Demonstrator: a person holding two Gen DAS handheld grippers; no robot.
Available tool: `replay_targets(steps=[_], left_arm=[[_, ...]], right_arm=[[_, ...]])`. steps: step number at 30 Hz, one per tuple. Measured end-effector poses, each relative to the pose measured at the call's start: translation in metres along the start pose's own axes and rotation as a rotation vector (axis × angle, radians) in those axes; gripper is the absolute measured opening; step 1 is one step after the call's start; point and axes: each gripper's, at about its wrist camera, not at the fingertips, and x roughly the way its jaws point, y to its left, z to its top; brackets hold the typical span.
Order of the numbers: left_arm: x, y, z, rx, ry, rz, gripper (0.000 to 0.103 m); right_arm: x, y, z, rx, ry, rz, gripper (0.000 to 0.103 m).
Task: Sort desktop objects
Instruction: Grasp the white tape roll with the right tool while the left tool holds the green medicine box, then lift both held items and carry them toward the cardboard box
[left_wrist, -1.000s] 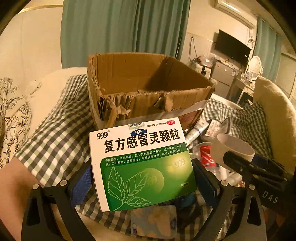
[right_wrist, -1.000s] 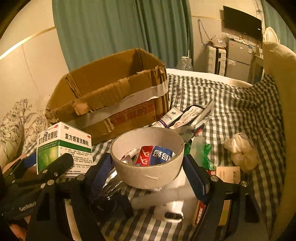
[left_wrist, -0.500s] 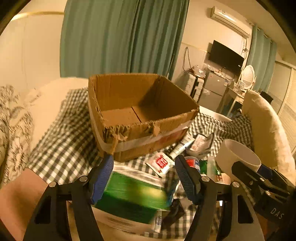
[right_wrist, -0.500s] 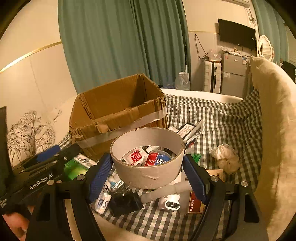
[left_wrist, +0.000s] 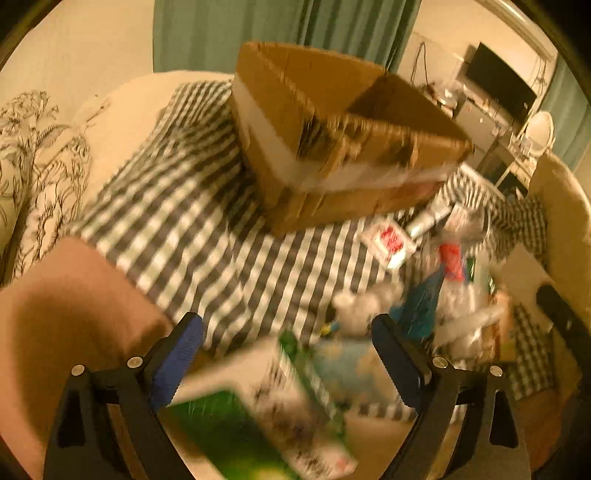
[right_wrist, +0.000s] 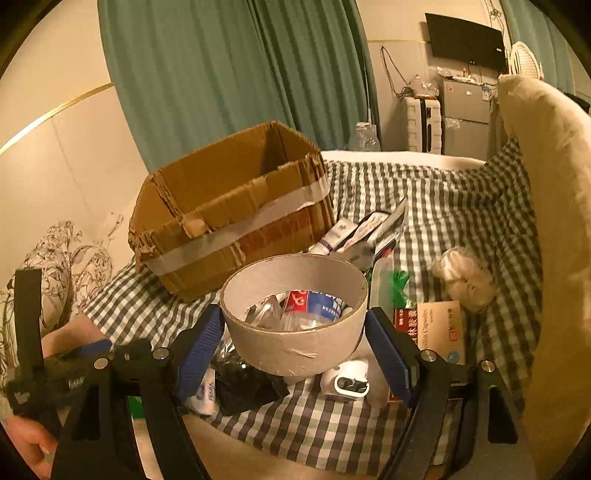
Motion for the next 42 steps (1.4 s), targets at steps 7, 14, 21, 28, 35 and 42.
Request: replay_targets(steps=[7,14,21,28,35,42], left_arm=[[-0.011,0.004,-0.023,0.003,0.027,0.117,0.096],[-0.023,0.011,-0.03,-0.055,0.046,0.201,0.096],[-0.025,-0.004,-0.036,0.134,0.087,0.105,0.096],[-0.035,-0.022,-0.032,0.542,0.03,0.042,0.1],[-0.006,0.005,-0.026,0.455,0.125,0.011,0.101],[0.006,0.002,-0.026,0.478,0.147,0.034,0.103]], right_arm=[[0.003,-0.001,-0.009,-0.018,0.005,0.022,0.078],[-0.001,-0.005,-0.011,0.002,-0.014,0.053,0.079],[-0.006,-0.007,-0.013,0.004,-0.021,0.064,0.079],[-0.005,-0.014,-0.015,0.033,-0.015,0.075,0.079],[-0.002,-0.012,-0.015,0.029,-0.008,0.076,0.079],[0.009,-0.008,-0.019,0.009,0.039,0.082,0.079]])
